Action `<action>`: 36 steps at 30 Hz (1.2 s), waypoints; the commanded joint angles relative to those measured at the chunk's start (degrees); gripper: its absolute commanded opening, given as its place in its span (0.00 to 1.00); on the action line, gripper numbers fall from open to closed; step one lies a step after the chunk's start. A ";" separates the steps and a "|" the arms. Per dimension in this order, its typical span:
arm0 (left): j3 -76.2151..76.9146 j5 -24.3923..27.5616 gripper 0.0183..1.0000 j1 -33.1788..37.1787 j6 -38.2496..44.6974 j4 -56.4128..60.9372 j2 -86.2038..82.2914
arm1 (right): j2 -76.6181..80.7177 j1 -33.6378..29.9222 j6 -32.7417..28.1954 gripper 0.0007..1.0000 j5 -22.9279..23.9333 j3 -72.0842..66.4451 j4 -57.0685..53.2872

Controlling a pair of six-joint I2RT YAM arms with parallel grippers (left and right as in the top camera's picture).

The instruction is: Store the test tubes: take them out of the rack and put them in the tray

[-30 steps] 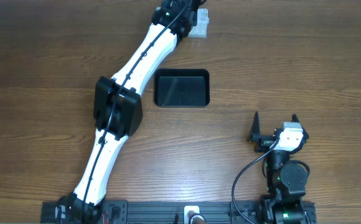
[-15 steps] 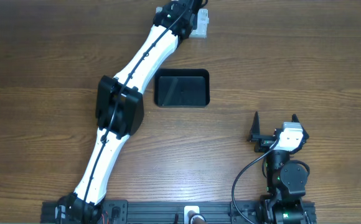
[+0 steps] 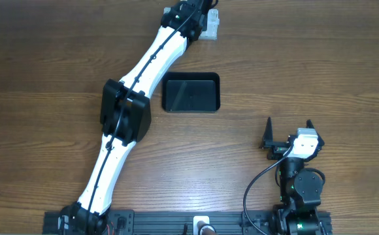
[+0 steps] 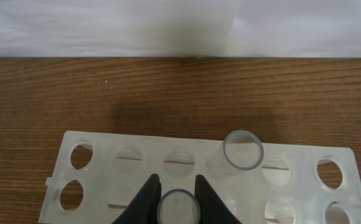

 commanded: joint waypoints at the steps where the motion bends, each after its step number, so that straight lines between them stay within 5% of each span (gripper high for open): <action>1: 1.29 0.17 0.10 0.20 0.44 0.15 1.11 | -0.57 -0.42 -0.46 0.99 -0.44 -0.31 -0.26; 21: 1.29 -0.72 0.10 -0.50 7.41 3.67 -16.24 | -0.57 -0.42 -0.46 0.99 -0.44 -0.31 -0.26; 28: 1.27 0.11 0.10 -1.46 7.21 -4.98 -24.41 | -0.57 -0.42 -0.46 0.99 -0.44 -0.31 -0.26; 36: -3.41 0.72 0.08 -2.45 -10.12 -26.43 -25.31 | -0.57 -0.42 -0.46 0.99 -0.44 -0.31 -0.26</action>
